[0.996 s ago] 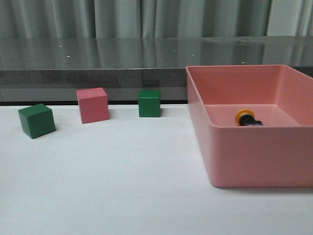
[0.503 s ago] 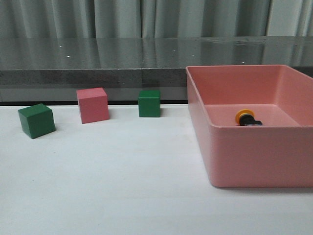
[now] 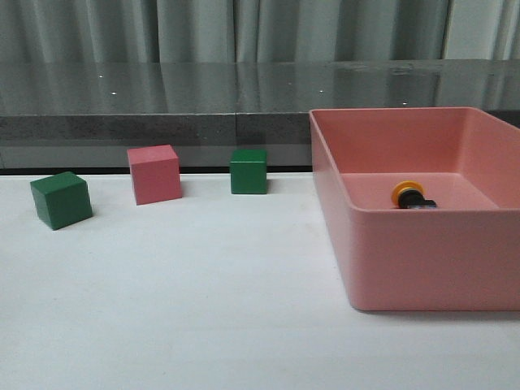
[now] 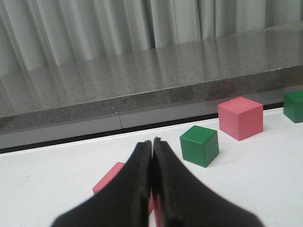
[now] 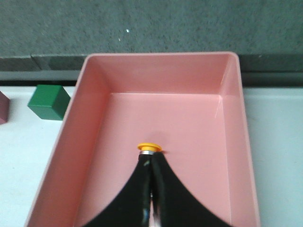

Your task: Place and stand button with both arms

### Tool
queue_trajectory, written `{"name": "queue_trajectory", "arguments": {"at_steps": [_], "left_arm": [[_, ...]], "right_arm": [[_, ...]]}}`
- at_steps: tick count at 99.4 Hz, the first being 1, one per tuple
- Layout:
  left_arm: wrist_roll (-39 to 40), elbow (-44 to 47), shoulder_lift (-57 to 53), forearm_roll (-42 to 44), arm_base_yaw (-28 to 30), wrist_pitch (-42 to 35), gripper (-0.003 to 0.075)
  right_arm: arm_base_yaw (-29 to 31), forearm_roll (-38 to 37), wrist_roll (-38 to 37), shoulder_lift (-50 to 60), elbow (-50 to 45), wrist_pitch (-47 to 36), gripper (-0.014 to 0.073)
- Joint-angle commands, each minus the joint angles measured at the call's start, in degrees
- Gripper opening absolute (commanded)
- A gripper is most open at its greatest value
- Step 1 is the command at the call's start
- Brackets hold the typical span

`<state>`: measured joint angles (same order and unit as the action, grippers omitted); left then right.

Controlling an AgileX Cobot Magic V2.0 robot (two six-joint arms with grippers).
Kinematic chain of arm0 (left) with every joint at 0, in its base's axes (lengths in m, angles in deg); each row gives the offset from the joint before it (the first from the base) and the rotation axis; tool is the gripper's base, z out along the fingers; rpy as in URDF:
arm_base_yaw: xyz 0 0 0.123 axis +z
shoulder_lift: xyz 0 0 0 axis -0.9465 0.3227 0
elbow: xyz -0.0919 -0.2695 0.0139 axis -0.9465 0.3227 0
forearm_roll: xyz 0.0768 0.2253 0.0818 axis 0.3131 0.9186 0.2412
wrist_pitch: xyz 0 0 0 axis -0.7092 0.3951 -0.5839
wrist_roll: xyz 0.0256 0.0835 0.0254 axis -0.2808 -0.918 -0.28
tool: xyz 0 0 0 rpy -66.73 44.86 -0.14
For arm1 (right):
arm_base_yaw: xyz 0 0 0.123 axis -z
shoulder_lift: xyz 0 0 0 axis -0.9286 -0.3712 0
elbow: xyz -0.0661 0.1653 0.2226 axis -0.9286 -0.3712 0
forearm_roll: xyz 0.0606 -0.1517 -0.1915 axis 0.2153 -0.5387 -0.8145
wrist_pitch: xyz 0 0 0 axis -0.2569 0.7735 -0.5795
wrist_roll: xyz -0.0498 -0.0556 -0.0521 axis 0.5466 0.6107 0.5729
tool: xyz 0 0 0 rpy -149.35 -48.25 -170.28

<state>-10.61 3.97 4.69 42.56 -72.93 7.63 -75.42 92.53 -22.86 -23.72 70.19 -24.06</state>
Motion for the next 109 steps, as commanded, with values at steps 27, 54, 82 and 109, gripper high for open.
{"name": "queue_trajectory", "arguments": {"at_steps": [27, 54, 82, 109], "left_arm": [[0.39, 2.58, -1.77, -0.03, 0.09, -4.74, -0.0020], [0.39, 2.58, -1.77, -0.03, 0.09, -4.74, -0.0020], [0.39, 2.58, -1.77, -0.03, 0.09, -4.74, -0.0020], [0.39, 2.58, -1.77, -0.03, 0.09, -4.74, -0.0020]], "right_arm": [[-3.80, 0.20, 3.63, -22.74, 12.07, 2.03, 0.0573], [-4.00, 0.20, 3.63, -29.92, 12.54, -1.38, 0.0598], [-4.00, 0.20, 3.63, -37.12, 12.54, -1.93, 0.0598], [-4.00, 0.20, 3.63, -38.47, 13.22, -0.50, 0.0240]]}}
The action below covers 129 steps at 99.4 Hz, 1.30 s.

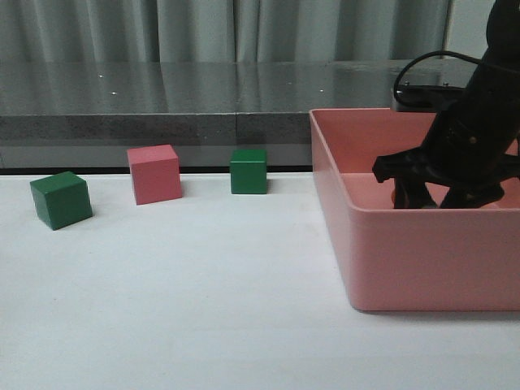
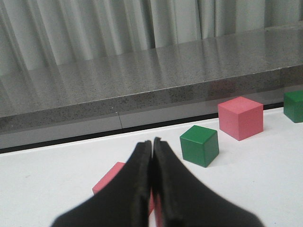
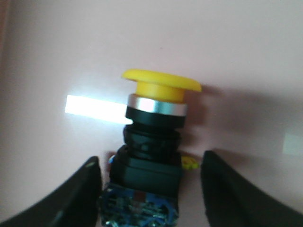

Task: Place and stand button with both arms
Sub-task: 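Lower the right gripper into the pink bin and grasp the yellow button, then lift the button out of the bin with the right gripper, then lower the button onto the table in front of the pink cube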

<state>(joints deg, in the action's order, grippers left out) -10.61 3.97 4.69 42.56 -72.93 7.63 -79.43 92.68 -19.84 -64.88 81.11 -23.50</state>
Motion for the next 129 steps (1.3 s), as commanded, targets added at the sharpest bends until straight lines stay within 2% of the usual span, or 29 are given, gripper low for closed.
{"name": "queue_trajectory", "arguments": {"at_steps": [1, 8, 12, 23, 35, 58, 72, 89, 121, 129], "left_arm": [[0.39, 2.58, -1.77, -0.03, 0.09, -4.74, -0.0020], [0.39, 2.58, -1.77, -0.03, 0.09, -4.74, -0.0020], [0.39, 2.58, -1.77, -0.03, 0.09, -4.74, -0.0020], [0.39, 2.58, -1.77, -0.03, 0.09, -4.74, -0.0020], [0.39, 2.58, -1.77, -0.03, 0.09, -4.74, -0.0020], [0.39, 2.58, -1.77, -0.03, 0.09, -4.74, -0.0020], [0.39, 2.58, -1.77, -0.03, 0.09, -4.74, -0.0020], [0.39, 2.58, -1.77, -0.03, 0.09, -4.74, -0.0020], [0.39, 2.58, -1.77, -0.03, 0.09, -4.74, -0.0020], [0.39, 2.58, -1.77, -0.03, 0.09, -4.74, -0.0020]], "right_arm": [[0.01, 0.05, 0.61, 2.69, 2.43, -0.80, 0.0211], [0.01, 0.05, 0.61, 3.05, 4.11, 2.44, 0.0105], [0.01, 0.05, 0.72, 3.66, 5.44, 4.56, 0.0078], [-0.44, 0.05, 2.52, 6.94, 9.36, 9.32, 0.0077], [-3.20, 0.31, 8.11, 12.09, 14.27, 12.11, 0.0077], [-13.77, 4.96, 26.42, 12.34, 23.43, 15.72, 0.0077], [-20.55, 9.41, 38.61, 8.00, 26.26, 17.58, 0.0077], [-26.60, 9.70, 50.29, 0.05, 28.59, 17.81, 0.0077], [-28.94, 9.70, 52.19, -11.88, 33.33, 19.52, 0.0080], [-28.94, 9.70, 52.19, -12.37, 33.40, 19.64, 0.0129]]}}
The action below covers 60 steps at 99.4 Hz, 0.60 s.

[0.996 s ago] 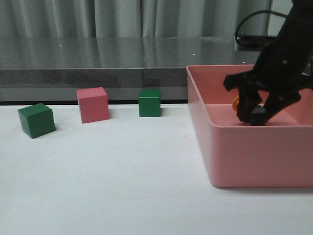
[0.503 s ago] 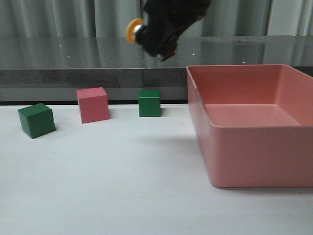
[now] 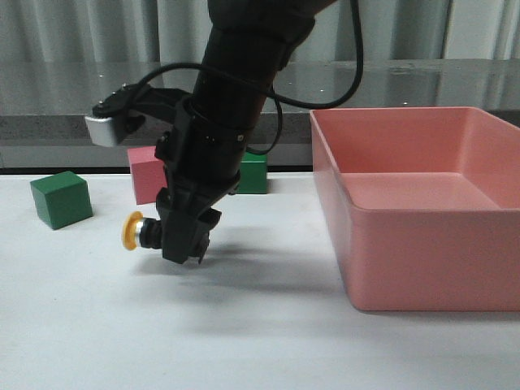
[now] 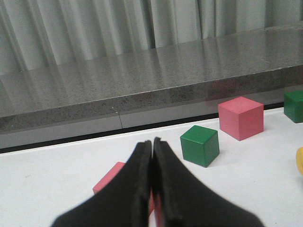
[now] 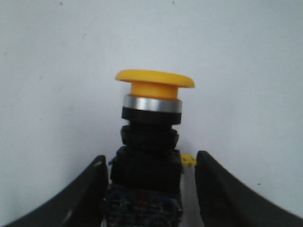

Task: Place and stand button with both arms
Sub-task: 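Lower the button onto the table in front of the pink cube, then open the right gripper and raise it away from the button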

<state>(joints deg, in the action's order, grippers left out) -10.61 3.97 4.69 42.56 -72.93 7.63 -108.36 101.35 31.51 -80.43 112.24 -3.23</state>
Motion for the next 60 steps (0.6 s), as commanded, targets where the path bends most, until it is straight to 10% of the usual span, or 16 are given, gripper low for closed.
{"name": "queue_trajectory", "arguments": {"at_steps": [1, 30, 48, 60], "left_arm": [[0.39, 2.58, -1.77, -0.03, 0.09, -4.74, -0.0020], [0.39, 2.58, -1.77, -0.03, 0.09, -4.74, -0.0020], [0.39, 2.58, -1.77, -0.03, 0.09, -4.74, -0.0020], [0.39, 2.58, -1.77, -0.03, 0.09, -4.74, -0.0020]], "right_arm": [[-0.01, 1.03, 0.85, 3.18, 2.27, -0.63, 0.0138], [-0.01, 1.03, 0.73, 3.51, 2.35, -0.73, 0.0571], [0.10, 0.98, -1.30, 5.41, 5.01, 2.64, 0.0563], [1.27, 0.87, -6.67, 8.97, 7.81, 6.19, 0.0394]]}}
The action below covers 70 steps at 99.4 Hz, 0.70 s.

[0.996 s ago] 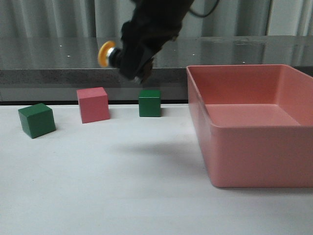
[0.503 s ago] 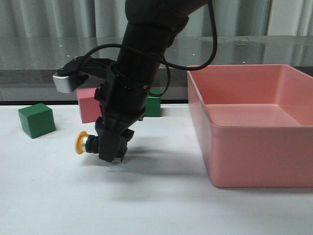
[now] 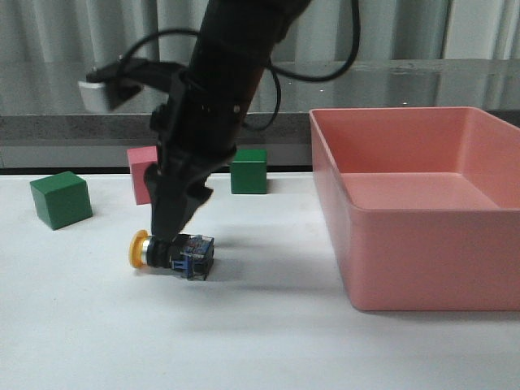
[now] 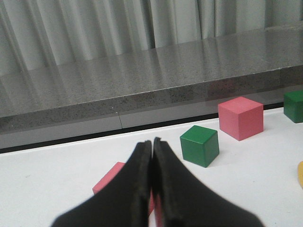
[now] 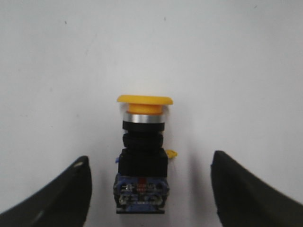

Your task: Place and stand button with both arms

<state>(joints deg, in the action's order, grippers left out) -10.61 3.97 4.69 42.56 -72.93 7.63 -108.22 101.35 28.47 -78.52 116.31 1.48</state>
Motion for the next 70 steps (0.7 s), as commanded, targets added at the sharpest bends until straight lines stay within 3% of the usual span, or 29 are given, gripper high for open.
{"name": "queue_trajectory", "arguments": {"at_steps": [1, 19, 46, 70], "left_arm": [[0.39, 2.58, -1.77, -0.03, 0.09, -4.74, -0.0020], [0.39, 2.58, -1.77, -0.03, 0.09, -4.74, -0.0020], [0.39, 2.58, -1.77, -0.03, 0.09, -4.74, -0.0020], [0.39, 2.58, -1.77, -0.03, 0.09, -4.74, -0.0020]], "right_arm": [[1.23, 0.85, -4.26, 7.61, 3.87, 1.63, 0.0379], [5.99, 0.80, -11.04, 16.31, 4.37, 5.92, -0.0071], [18.17, 0.80, -21.61, 28.87, 2.97, 12.81, -0.0061], [28.15, 0.80, -22.82, 43.79, -13.40, 1.44, -0.0061]]}}
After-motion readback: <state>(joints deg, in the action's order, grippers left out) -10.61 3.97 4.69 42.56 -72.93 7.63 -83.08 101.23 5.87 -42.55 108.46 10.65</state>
